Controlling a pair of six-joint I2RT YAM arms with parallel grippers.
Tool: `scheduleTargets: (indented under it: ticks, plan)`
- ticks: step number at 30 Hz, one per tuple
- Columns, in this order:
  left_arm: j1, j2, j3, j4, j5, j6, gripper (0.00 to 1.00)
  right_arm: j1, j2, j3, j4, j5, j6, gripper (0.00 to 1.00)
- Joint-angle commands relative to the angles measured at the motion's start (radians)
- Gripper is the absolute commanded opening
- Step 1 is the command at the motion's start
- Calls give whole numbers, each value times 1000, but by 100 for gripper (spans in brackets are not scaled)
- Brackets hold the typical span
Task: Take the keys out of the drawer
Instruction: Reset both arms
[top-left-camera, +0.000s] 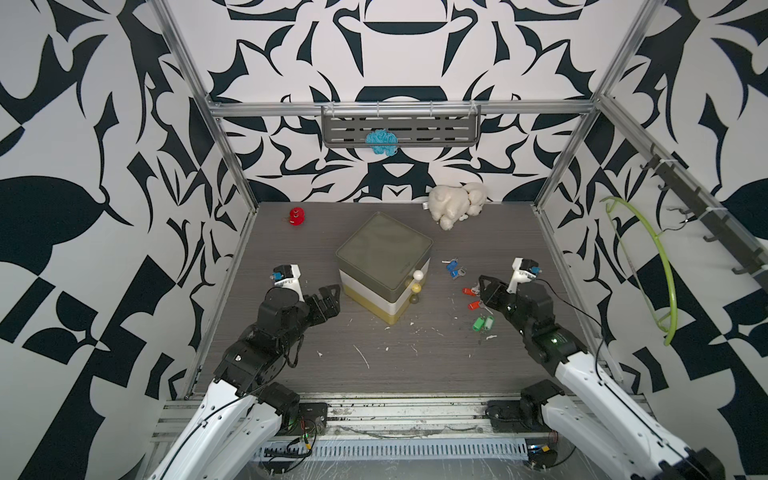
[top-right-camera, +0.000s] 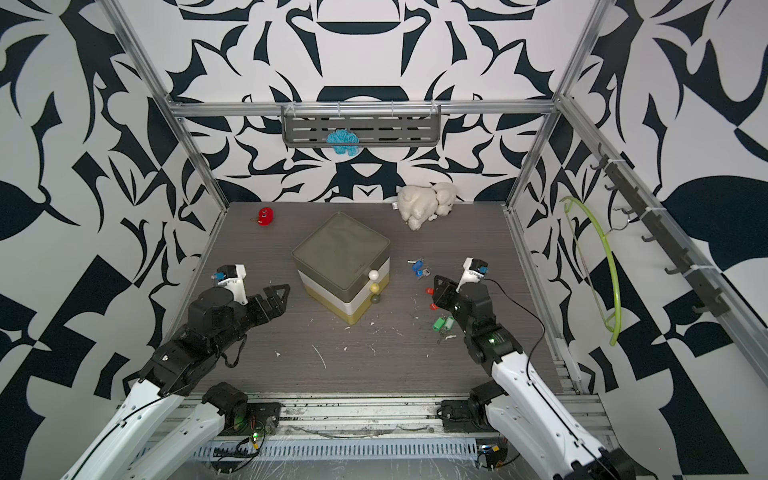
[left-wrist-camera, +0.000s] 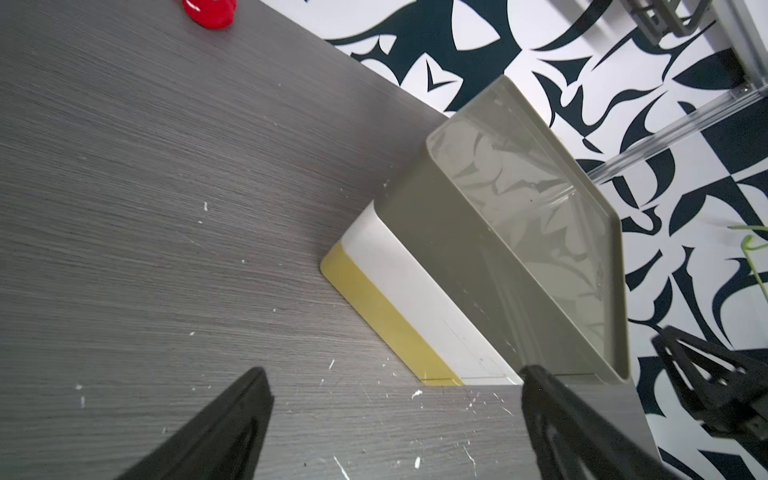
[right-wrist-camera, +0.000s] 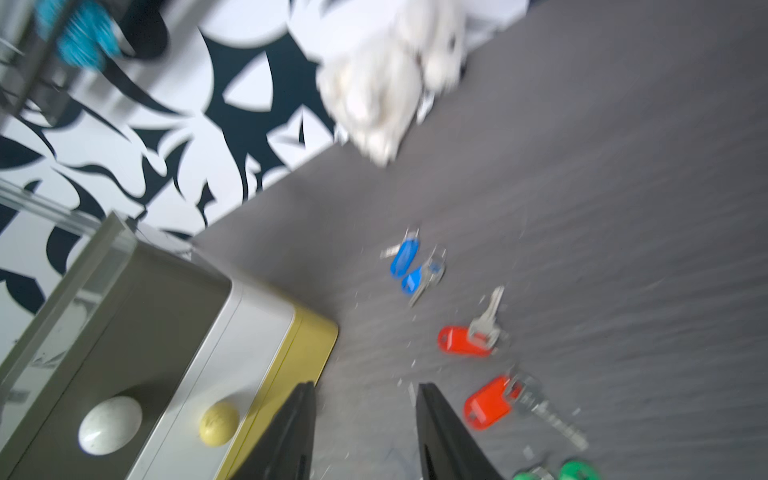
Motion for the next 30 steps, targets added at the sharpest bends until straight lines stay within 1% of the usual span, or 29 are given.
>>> scheduleTargets:
  ticks: [1, 4, 6, 7, 9, 12, 14, 17, 24, 27, 30]
  plan:
    - [4, -65, -42, 63, -77, 60, 99, -2, -123, -72, 129, 179, -203, 48]
    - [4, -102, -67, 61, -88, 131, 99, -2, -223, -133, 170, 203, -361, 50]
    - [4, -120, -78, 54, -115, 162, 99, -3, -265, -142, 131, 253, -420, 50]
    - [4, -125, -84, 54, -127, 169, 99, -5, -272, -139, 105, 276, -435, 50]
    - [4, -135, -101, 70, -139, 194, 99, -11, -265, -143, 79, 286, -490, 50]
    - [4, -134, -121, 97, -147, 223, 99, -17, -224, -172, 124, 288, -546, 51]
    - [4, -121, -125, 100, -165, 240, 99, -33, -174, -194, 178, 282, -561, 51]
    - [4, -97, -122, 94, -214, 255, 99, -75, -74, -219, 279, 232, -596, 51]
    - [4, -74, -135, 131, -261, 336, 99, -226, 238, -227, 565, 97, -630, 51]
    - [4, -68, -145, 149, -292, 353, 99, -281, 377, -207, 674, 39, -608, 51]
    - [4, -56, -157, 169, -314, 378, 99, -307, 485, -195, 772, 9, -604, 51]
